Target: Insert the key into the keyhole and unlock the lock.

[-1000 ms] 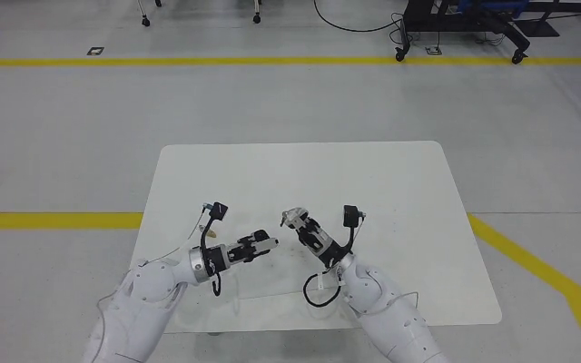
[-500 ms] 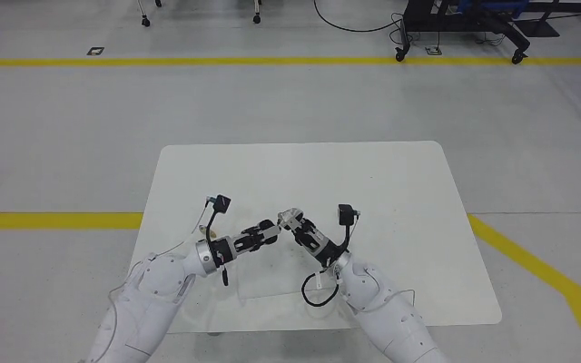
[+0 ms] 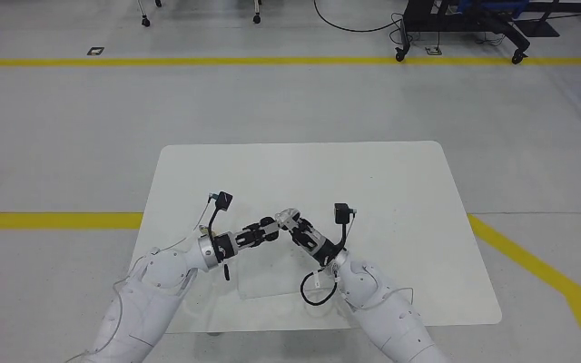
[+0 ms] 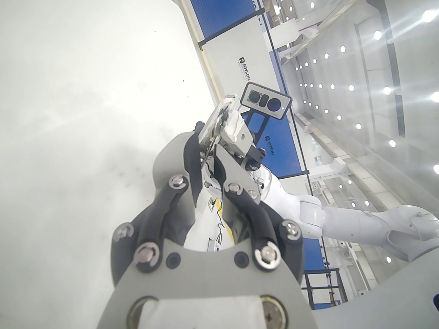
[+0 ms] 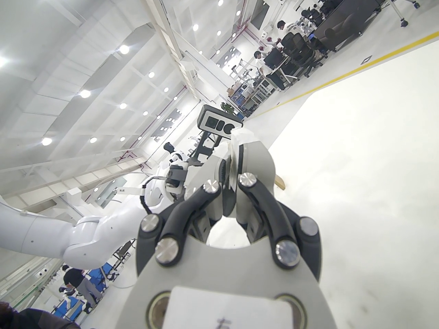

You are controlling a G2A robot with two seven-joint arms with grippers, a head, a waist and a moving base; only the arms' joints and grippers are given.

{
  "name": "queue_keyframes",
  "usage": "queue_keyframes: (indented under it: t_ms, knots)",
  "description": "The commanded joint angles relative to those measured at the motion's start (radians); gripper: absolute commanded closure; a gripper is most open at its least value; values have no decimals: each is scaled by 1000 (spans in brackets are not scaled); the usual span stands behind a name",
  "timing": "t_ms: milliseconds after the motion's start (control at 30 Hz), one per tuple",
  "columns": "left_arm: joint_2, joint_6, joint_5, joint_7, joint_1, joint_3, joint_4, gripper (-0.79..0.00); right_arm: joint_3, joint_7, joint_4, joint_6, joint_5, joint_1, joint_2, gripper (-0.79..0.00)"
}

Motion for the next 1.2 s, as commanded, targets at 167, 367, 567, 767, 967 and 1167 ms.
queue_keyframes:
  t_ms: [167, 367, 567, 767, 967, 1167]
  knots:
    - [2, -3, 20, 4, -1, -2, 8, 0, 14, 4, 10, -10, 2, 1, -1, 0]
    - [17, -33, 35, -84, 6, -30, -5, 0, 49, 120, 26, -32, 7, 1, 17, -650]
    - [46, -56, -9, -360, 11, -61, -53, 0, 123, 273, -44, -92, 129, -63, 57, -536]
    - [56, -60, 16, -415, 27, -50, -88, 0, 133, 382, -121, -25, 136, -93, 74, -511]
    - [58, -30, 33, -412, 25, -19, -92, 0, 118, 459, -153, 3, 155, -99, 80, -369]
    - [60, -5, 29, -401, 18, -8, -89, 0, 113, 513, -168, 9, 182, -103, 87, -351]
